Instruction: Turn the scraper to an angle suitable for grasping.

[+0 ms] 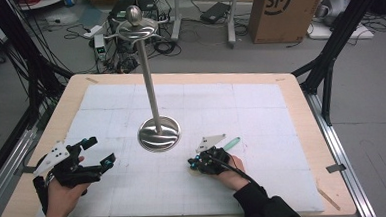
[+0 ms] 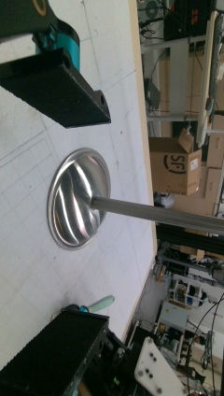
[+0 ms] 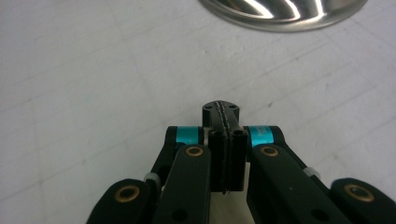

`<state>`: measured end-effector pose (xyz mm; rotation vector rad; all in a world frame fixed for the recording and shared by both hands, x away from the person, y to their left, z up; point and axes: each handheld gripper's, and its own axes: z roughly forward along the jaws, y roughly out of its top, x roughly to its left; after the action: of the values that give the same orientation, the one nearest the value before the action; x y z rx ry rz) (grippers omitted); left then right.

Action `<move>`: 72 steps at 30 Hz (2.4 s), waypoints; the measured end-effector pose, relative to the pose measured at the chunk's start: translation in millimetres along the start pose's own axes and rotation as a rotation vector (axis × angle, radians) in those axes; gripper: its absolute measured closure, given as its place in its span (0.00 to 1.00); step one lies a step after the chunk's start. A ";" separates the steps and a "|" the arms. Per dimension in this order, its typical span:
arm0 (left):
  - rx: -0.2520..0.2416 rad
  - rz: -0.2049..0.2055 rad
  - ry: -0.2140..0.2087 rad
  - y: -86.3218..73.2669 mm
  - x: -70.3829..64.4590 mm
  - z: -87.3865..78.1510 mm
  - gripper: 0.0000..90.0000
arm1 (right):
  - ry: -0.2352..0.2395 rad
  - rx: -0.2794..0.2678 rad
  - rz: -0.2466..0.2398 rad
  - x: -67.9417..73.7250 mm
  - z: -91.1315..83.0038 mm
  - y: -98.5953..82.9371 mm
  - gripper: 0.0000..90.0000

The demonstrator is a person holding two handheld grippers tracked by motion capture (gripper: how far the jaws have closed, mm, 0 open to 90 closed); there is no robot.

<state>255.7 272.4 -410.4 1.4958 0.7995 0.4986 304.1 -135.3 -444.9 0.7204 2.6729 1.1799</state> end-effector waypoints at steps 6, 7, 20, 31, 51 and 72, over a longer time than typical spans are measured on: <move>-0.009 -0.005 0.006 0.9 0.9 -1.7 0.06 | 0.019 -0.010 0.004 6.1 -15.4 -16.7 1.00; -0.006 -0.003 0.005 0.6 0.7 -1.3 0.06 | 0.019 -0.010 -0.003 6.9 -17.8 -18.9 1.00; -0.010 -0.006 -0.010 1.7 -2.4 0.8 0.06 | -0.162 -0.065 0.113 -29.8 -71.0 -45.2 1.00; 0.012 0.006 -0.004 -0.4 -4.5 4.7 0.06 | -0.313 -0.020 0.199 -70.4 -81.0 -69.4 1.00; 0.035 0.018 0.003 -2.3 -3.6 7.4 0.06 | -0.238 0.013 -0.017 -43.2 -27.0 -18.2 1.00; 0.038 0.002 -0.003 -4.3 -3.1 8.6 0.06 | -0.039 -0.014 -0.033 -8.5 -24.6 -24.7 1.00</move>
<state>259.1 264.1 -415.0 1.5321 0.8092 0.4847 294.9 -170.0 -446.6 0.6871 2.6316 1.1638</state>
